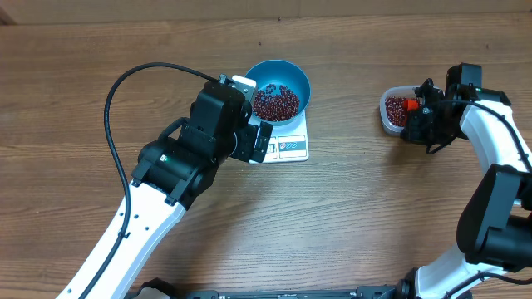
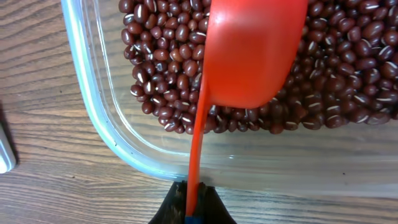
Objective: Scoop item into bowl and weigh 150g on scale
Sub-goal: 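Drag the scoop through the beans and tilt it upright to fill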
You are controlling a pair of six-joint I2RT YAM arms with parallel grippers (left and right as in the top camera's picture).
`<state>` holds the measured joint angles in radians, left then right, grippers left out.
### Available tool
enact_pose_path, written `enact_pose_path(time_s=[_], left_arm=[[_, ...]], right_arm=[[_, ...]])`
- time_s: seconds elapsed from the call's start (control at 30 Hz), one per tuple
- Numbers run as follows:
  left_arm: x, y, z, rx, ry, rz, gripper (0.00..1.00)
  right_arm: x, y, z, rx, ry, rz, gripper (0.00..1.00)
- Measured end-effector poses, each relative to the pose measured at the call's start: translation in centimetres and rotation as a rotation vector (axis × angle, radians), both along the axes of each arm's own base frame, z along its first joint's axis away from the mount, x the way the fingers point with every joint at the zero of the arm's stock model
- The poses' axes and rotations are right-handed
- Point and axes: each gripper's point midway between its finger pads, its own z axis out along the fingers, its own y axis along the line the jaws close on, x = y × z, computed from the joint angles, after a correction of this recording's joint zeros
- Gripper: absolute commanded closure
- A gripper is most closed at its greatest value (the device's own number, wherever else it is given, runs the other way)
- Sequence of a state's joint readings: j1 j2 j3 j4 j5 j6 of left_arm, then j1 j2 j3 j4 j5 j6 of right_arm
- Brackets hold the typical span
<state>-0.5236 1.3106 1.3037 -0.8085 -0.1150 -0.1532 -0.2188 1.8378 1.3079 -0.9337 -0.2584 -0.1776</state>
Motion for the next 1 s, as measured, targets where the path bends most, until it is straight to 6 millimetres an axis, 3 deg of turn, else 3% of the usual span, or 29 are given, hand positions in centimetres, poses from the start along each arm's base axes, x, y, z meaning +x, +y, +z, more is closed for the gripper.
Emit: enact_pose_path(time_s=[1.0], left_arm=[[0.0, 0.0, 0.0, 0.0, 0.0, 0.0, 0.01]], right_arm=[[0.4, 1.3, 0.3, 0.131, -0.029, 0.016, 0.96]])
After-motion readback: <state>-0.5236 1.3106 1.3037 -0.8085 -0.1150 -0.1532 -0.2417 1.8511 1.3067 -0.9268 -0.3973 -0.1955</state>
